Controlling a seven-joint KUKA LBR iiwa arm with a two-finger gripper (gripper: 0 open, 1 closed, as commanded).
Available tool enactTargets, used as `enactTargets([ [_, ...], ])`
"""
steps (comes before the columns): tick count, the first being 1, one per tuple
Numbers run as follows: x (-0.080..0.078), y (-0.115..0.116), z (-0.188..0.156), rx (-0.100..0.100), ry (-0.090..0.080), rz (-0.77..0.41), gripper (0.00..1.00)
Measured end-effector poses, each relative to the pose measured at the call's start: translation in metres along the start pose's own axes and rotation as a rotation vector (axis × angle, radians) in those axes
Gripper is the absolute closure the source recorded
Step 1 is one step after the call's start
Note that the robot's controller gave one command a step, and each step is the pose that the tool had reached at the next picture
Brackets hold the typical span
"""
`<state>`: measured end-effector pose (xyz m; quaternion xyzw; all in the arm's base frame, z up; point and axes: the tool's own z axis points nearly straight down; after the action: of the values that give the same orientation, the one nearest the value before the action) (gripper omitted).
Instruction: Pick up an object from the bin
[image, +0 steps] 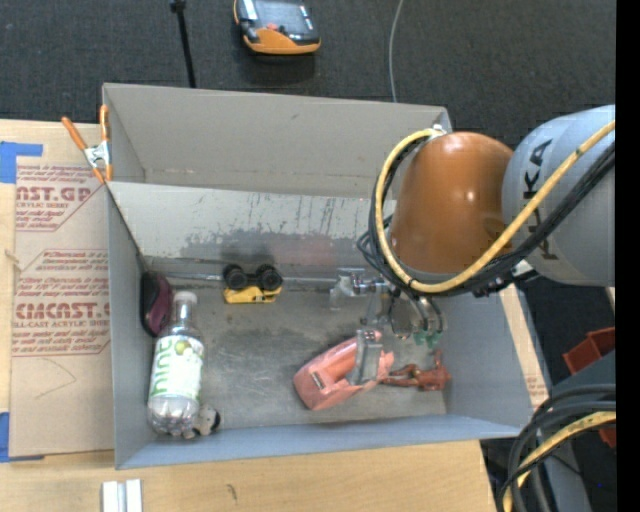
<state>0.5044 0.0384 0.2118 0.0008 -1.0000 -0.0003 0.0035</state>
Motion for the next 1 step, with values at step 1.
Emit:
enactTargets([
  [1,-0.0016,-0.0001,-0.0043,-0.001,-0.008,0.001,0.00],
])
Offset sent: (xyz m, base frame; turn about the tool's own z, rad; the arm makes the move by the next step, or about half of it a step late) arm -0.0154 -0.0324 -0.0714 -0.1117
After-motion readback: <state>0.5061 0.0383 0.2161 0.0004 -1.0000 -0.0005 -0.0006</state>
